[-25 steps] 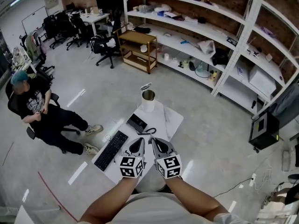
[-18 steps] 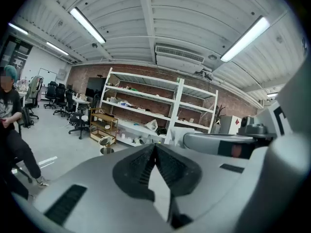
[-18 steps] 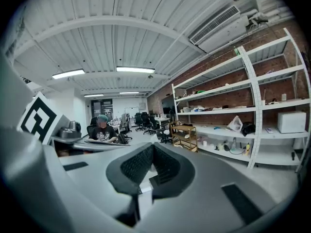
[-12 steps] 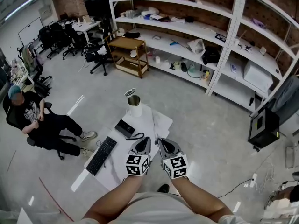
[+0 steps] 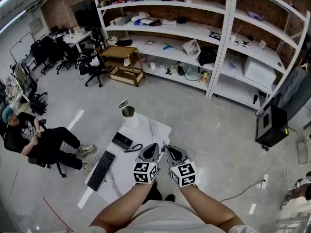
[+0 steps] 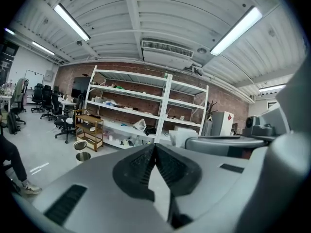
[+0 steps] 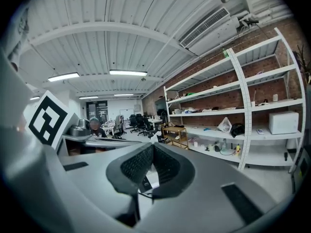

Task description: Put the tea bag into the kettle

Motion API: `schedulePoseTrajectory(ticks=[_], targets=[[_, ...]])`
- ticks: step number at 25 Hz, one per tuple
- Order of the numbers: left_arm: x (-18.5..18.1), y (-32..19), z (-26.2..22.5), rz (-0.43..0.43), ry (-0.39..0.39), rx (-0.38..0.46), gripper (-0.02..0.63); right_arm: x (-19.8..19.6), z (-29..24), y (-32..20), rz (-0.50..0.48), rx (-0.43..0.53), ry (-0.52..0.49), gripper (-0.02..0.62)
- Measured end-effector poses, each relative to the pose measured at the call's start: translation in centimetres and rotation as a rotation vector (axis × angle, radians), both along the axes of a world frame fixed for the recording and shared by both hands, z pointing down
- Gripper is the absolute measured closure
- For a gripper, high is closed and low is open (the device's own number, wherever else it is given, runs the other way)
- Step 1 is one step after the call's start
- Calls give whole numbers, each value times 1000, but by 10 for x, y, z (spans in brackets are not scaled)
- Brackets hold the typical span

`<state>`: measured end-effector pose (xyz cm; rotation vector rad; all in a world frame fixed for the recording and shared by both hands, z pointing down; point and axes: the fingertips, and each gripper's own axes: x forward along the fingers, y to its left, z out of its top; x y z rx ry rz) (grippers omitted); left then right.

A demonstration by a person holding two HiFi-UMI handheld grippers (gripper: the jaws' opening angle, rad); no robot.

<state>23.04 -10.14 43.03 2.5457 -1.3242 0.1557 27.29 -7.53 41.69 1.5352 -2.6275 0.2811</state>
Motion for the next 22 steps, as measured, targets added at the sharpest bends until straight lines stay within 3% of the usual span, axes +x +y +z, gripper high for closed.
schedulePoseTrajectory(ticks=[8, 22], targets=[[19, -45, -1, 7, 18, -28, 598, 30, -3, -32, 45, -21, 5, 584], [14, -160, 6, 28, -13, -38, 598, 16, 7, -154, 56, -60, 6, 584]])
